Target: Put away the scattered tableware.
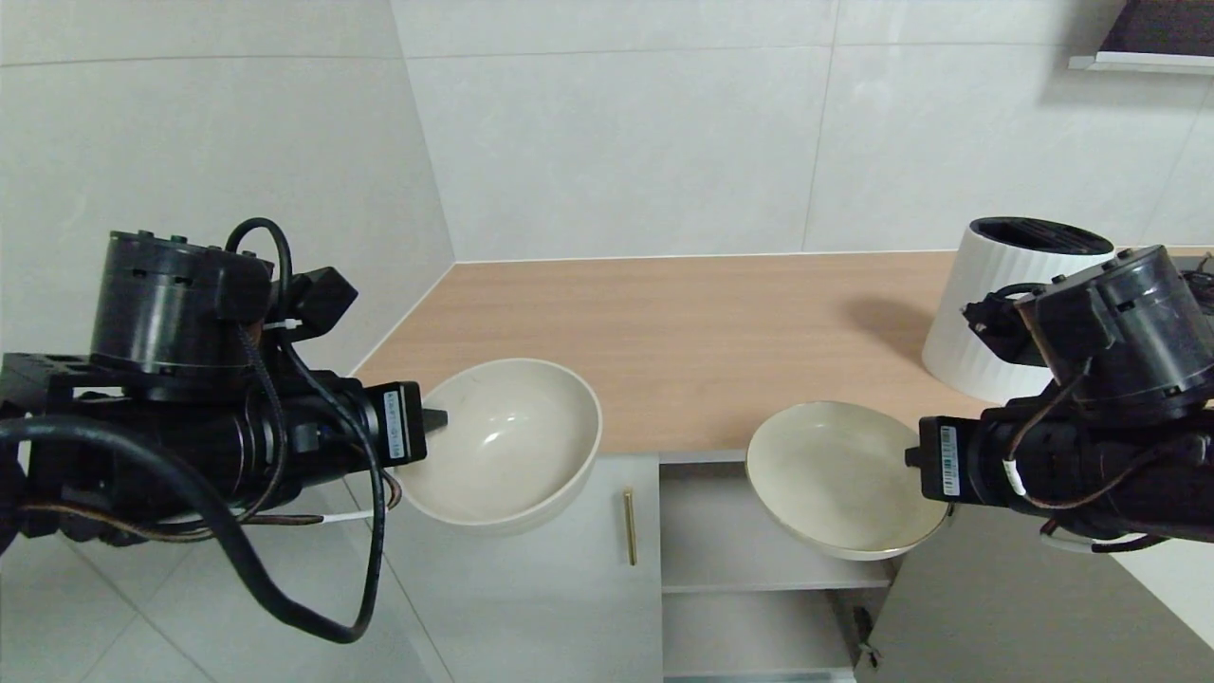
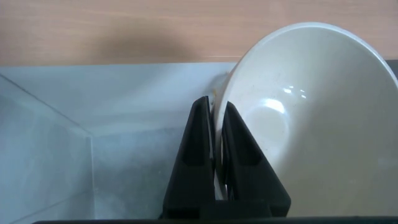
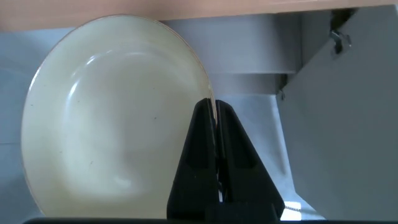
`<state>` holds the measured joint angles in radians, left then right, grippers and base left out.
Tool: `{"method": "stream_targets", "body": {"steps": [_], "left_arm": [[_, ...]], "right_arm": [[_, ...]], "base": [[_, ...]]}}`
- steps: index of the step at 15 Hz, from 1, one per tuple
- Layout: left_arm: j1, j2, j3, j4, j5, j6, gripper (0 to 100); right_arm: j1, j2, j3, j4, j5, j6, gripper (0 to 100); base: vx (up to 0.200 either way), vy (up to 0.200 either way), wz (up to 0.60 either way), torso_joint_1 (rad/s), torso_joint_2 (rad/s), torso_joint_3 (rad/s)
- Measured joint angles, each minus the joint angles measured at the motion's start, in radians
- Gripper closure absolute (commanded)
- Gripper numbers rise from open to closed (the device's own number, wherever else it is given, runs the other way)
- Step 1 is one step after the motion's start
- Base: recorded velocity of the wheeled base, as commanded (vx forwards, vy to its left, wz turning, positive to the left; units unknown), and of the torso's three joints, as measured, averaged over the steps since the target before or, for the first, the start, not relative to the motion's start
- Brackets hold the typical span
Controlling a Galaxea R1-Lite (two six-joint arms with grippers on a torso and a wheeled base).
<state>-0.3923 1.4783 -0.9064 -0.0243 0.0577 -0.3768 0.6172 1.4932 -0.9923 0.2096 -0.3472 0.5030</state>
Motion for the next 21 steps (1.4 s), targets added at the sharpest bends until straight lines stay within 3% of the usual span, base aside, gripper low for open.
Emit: {"method": "stream_targets", "body": {"steps": [6,21], "left_arm": [[0.0,0.004,0.006,0.0,0.0,0.001,100],[0.0,0.042,0.007,0.0,0.002,0.001,100]], "right_arm": [[0.008,0.036,0.017,-0.001,-0.005,0.003,100],[0.009,0.105,0.027,-0.001,-0.003,0.003,100]], "base": [[0.0,0.0,0.0,-0.056,0.15,0.087],[0.0,0.0,0.0,-0.143,0.47,0.321]]}}
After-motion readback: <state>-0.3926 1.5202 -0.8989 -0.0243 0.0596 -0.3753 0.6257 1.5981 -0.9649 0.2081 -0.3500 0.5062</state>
